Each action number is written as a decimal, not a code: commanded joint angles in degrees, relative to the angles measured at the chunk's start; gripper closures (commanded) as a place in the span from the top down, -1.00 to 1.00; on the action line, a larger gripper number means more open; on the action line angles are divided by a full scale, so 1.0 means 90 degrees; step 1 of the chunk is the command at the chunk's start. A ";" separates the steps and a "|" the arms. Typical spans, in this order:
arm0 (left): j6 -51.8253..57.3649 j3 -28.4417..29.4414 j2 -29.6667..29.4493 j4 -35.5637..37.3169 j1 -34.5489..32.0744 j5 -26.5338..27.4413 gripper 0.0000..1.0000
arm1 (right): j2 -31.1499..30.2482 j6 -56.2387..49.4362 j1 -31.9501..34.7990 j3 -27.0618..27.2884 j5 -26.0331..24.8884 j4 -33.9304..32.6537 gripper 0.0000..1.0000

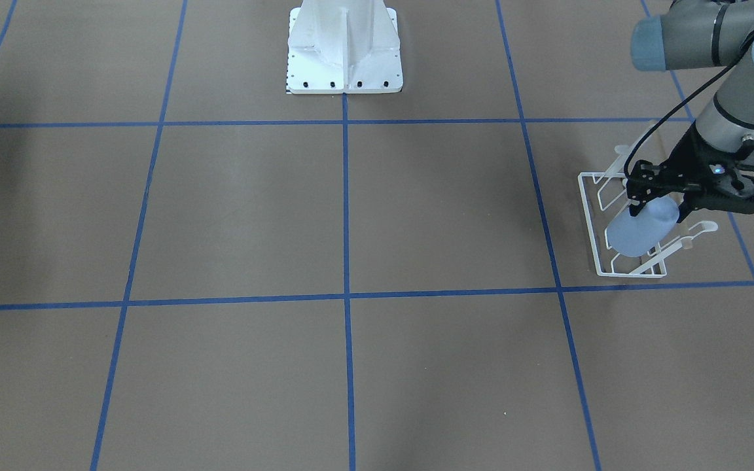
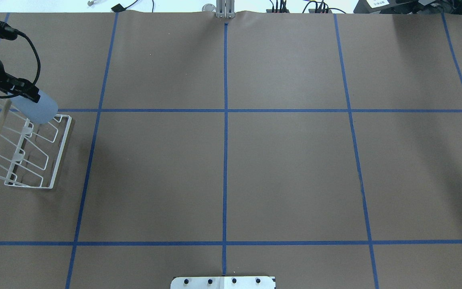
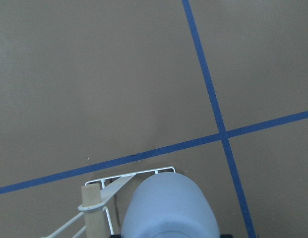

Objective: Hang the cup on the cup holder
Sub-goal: 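Lower the cup onto a rack peg with the left gripper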

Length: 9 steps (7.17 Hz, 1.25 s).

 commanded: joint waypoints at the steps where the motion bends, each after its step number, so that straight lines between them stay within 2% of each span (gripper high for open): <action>1: -0.0045 0.0147 0.0011 -0.0143 0.0093 0.0007 -1.00 | 0.0000 0.0000 0.0000 -0.0007 0.0000 -0.0003 1.00; 2: -0.0045 0.0429 0.0011 -0.0473 0.0093 0.0007 -0.94 | 0.0000 0.0000 0.0000 -0.0017 0.0000 -0.0003 1.00; 3: -0.0074 0.0645 -0.0008 -0.0796 0.0142 0.0007 -0.63 | 0.0000 0.0000 0.0000 -0.0036 0.0000 -0.0003 1.00; 4: -0.0065 0.0676 -0.0018 -0.0828 0.0210 0.0007 0.43 | 0.0000 0.0000 0.0000 -0.0046 0.0000 -0.0003 1.00; 5: -0.0065 0.0686 0.0001 -0.0925 0.0249 0.0007 0.94 | 0.0000 0.0000 0.0000 -0.0046 0.0000 -0.0003 1.00; 9: 0.0110 0.0530 0.0011 -0.0897 0.0036 -0.0031 0.96 | 0.0000 0.0000 0.0009 -0.0056 0.0009 -0.0061 1.00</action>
